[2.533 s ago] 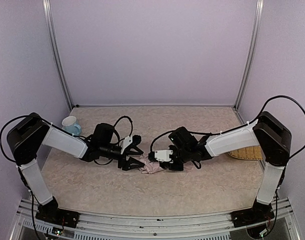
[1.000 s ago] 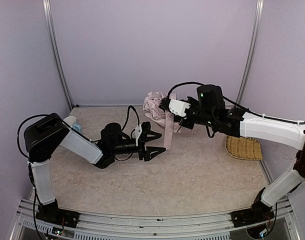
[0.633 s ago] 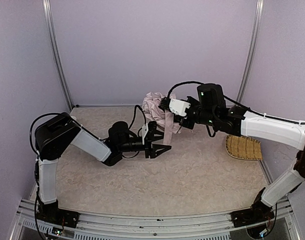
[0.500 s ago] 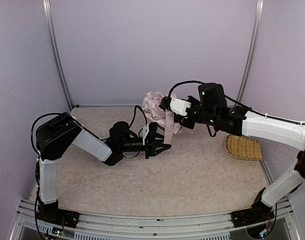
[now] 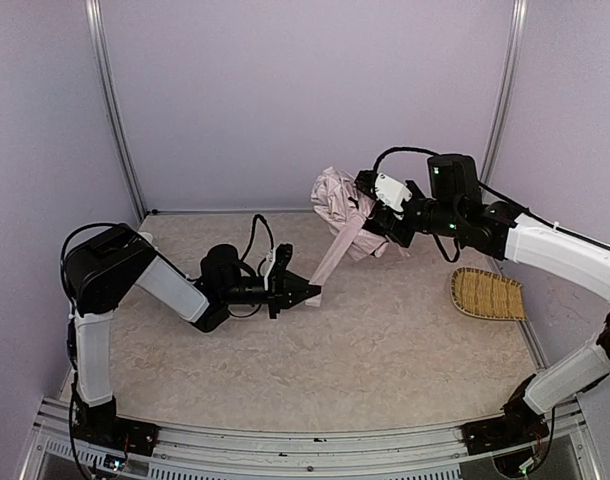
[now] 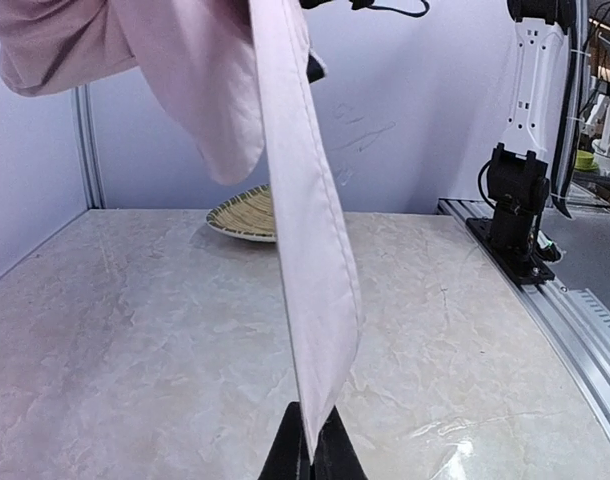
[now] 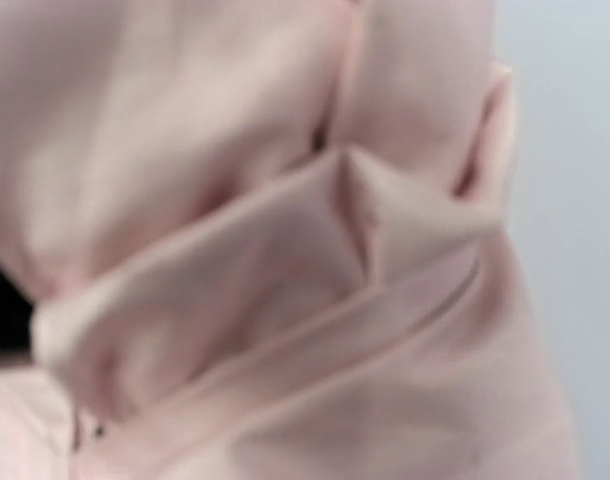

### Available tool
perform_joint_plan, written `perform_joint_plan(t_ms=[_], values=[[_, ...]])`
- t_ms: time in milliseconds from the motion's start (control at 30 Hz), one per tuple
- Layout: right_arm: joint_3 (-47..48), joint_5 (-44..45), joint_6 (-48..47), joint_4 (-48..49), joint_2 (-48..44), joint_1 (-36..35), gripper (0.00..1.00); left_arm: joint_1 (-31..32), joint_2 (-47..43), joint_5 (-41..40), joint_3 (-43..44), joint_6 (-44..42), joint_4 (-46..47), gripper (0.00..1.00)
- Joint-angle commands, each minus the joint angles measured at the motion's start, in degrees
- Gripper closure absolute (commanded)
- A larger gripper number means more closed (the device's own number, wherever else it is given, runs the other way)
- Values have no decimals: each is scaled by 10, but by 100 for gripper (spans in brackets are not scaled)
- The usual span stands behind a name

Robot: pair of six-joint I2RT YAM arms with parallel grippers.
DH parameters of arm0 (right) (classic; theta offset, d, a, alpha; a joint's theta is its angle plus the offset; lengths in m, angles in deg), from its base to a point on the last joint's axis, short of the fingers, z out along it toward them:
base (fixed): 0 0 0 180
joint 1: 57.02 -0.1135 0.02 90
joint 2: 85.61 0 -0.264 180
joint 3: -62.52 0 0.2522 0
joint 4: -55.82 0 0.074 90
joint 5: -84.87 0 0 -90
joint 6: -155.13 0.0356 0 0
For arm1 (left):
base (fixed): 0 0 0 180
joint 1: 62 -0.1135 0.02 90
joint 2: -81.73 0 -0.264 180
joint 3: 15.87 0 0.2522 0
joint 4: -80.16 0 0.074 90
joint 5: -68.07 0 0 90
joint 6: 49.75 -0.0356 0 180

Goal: Put away the umbrella

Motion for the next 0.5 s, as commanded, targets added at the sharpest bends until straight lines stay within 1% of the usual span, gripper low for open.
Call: perform_joint_plan(t_ms=[0,67,133,200,267,300,367,400,433,467], values=[[33,-99,47,65,-62,16,100,-8,16,4,4,-36,-105,100],[38,-149,45,46,-69,16,100,-16,28,-3,34,-60,-157,100],[48,-207,42,14,-76,15,100,-25,49,-6,83,-87,-230,100],[59,-285,36,-20,-83,15,100,-32,78,13,142,-84,-299,100],[79,-360,23,-82,-80,7,100,-37,93,18,186,-73,-352,100],[91,-378,14,-115,-76,-3,100,-41,90,13,197,-66,-361,100],[98,-385,-17,-178,-71,-33,100,-51,72,-20,204,-42,-347,100],[94,-382,-32,-206,-71,-50,100,-60,69,-16,217,-8,-341,100],[88,-378,-38,-228,-69,-68,100,-72,73,7,236,15,-338,100],[86,-373,-39,-250,-65,-81,100,-80,70,15,247,26,-329,100]])
